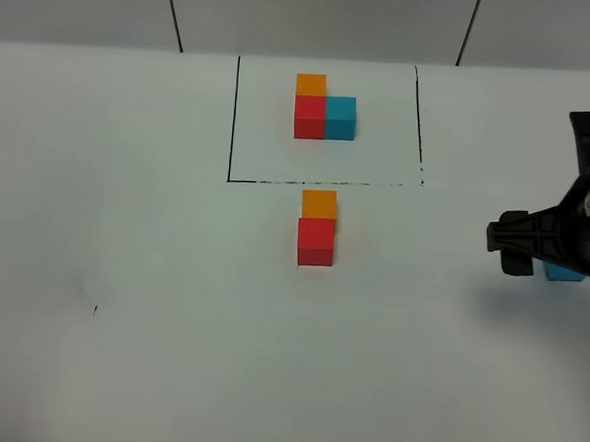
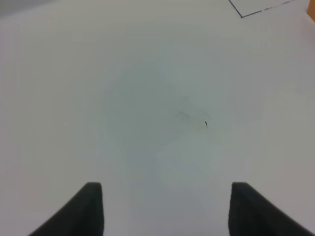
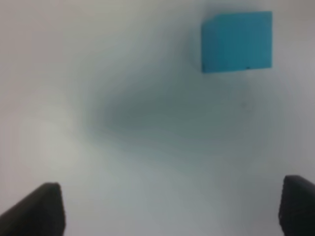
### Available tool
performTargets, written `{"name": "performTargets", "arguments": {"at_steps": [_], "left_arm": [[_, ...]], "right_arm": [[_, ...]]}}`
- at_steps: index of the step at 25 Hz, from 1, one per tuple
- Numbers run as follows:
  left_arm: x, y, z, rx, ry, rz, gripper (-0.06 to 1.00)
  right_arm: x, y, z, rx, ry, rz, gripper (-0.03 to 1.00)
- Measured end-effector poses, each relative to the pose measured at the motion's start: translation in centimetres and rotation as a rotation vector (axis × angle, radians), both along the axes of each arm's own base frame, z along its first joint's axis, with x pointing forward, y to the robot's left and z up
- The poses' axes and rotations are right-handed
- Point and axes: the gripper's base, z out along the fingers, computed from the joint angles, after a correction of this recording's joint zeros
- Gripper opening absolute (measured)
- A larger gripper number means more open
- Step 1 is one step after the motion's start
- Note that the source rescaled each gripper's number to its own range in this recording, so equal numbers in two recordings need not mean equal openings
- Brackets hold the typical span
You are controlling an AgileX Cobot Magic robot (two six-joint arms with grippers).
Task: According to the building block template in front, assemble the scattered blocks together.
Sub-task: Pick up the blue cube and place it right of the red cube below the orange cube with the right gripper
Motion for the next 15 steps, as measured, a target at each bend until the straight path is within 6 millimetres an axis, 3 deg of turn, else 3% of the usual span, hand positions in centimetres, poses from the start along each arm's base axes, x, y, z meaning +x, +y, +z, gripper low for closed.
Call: {"name": "performTargets", "arguments": {"at_steps": [9,15], "left_arm": [[0.0,0.0,0.0,0.0,0.0,0.0,0.26],[0.0,0.0,0.0,0.0,0.0,0.0,0.26]], "right_arm": [[0.3,-0.8,0.1,-0.024,-0.013,0.087,0.75],[1.8,-2.9,-0.7,0.001,-0.038,0.063,0.73]]}}
